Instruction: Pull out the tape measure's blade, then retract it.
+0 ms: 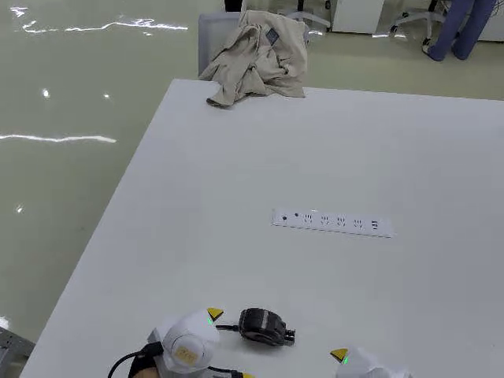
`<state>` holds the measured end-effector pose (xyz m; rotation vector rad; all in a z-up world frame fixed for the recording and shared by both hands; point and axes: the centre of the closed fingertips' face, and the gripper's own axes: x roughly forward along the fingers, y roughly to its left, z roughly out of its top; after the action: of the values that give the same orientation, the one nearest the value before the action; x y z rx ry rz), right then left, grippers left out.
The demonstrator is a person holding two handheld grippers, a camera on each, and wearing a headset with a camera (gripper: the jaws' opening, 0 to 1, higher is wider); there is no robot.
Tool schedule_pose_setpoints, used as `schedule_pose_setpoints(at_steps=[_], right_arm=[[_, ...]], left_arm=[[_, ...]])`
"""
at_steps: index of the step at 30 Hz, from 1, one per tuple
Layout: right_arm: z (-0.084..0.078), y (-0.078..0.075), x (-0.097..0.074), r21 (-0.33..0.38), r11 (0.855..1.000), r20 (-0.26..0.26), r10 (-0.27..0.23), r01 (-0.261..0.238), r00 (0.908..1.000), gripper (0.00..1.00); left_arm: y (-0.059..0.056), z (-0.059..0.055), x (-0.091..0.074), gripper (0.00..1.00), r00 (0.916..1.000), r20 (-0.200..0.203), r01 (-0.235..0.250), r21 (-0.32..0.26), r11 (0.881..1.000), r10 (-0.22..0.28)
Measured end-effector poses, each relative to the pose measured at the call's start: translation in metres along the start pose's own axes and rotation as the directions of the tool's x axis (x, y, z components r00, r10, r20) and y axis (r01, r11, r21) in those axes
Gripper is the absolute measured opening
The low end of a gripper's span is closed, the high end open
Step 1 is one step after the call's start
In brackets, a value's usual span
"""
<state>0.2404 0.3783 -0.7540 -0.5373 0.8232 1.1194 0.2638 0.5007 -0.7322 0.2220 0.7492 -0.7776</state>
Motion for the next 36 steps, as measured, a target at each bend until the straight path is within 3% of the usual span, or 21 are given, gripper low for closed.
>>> schedule_pose_setpoints(at_steps=[18, 30, 36], right_arm=[[0.012, -0.019, 0.017, -0.118, 0.993, -0.002, 0.023, -0.023, 0.9997, 0.55], [0.014, -0.026, 0.031, -0.233, 0.970, -0.004, 0.072, -0.071, 0.9974, 0.48], [0.016, -0.031, 0.037, -0.260, 0.962, -0.016, 0.088, -0.089, 0.9960, 0.47]], left_arm=[[0.011, 0.004, 0.014, 0.76, 0.9984, -0.029, 0.051, 0.110, 0.993, -0.048], [0.012, 0.003, 0.023, 0.68, 0.9908, -0.092, 0.122, 0.274, 0.954, -0.100], [0.016, 0.006, 0.032, 0.65, 0.9884, -0.099, 0.140, 0.301, 0.943, -0.115]])
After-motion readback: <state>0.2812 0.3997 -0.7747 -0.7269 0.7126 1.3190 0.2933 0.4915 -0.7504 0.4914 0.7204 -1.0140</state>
